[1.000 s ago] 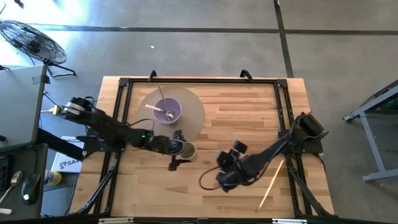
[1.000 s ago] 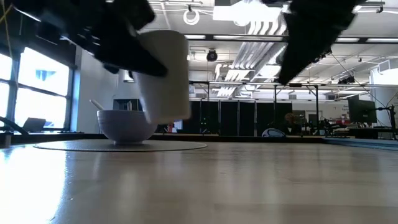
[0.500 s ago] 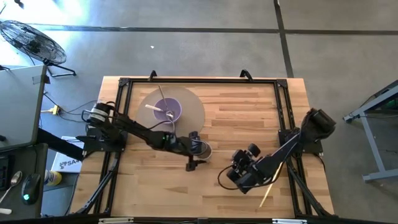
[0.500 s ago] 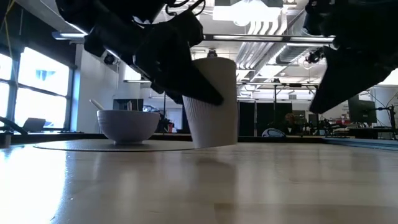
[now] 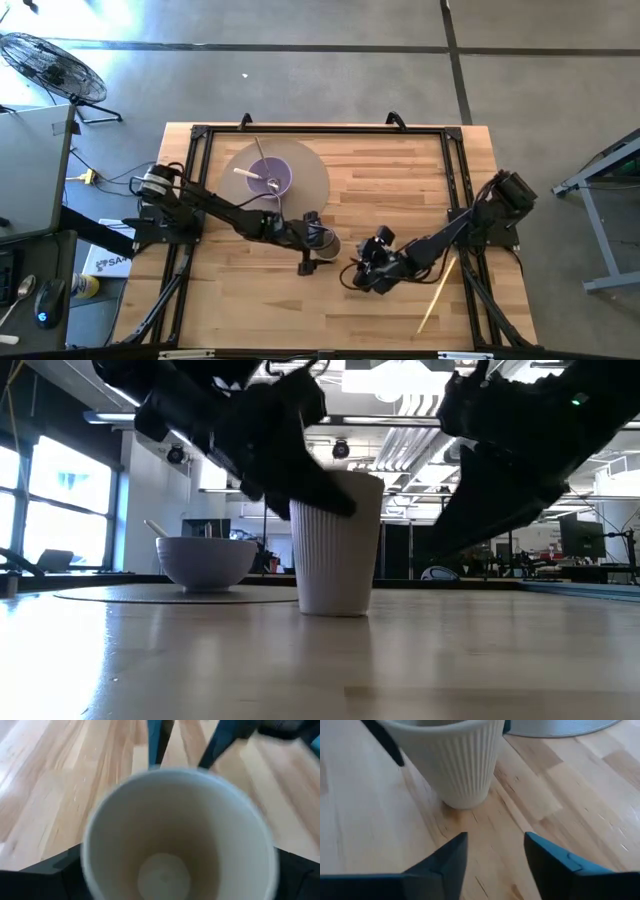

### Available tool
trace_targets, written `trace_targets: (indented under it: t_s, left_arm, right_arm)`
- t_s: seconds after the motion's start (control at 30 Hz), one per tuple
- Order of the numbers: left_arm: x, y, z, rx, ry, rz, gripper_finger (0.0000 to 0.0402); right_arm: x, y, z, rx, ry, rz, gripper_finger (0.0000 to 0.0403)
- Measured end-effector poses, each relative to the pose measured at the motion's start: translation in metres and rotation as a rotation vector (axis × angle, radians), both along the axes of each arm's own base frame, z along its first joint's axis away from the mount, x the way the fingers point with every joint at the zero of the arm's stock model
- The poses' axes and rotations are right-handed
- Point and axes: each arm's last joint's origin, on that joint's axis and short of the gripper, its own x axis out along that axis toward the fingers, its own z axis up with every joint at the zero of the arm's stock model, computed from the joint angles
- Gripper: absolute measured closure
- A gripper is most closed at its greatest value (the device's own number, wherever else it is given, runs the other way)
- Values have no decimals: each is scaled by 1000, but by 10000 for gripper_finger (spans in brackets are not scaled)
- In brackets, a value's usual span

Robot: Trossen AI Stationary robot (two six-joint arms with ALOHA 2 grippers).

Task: Pick & Place Utensil
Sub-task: Put the white cup on the top right side of the gray placemat

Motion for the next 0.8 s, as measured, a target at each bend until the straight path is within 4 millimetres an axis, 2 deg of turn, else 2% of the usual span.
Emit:
trace_targets:
  t_s: [0.3,0.47,0.8]
  left_arm:
    - [-7,0,24,-50,-47,-26,15]
    - [-8,0,29,-63,-61,-41,14]
    - [-9,1,27,-45,-36,-36,14]
  right_arm:
    - [15,-13,5,54,-80,-36,75]
    - [18,-22,4,50,-63,-38,12]
    - [22,-27,5,-34,-43,36,12]
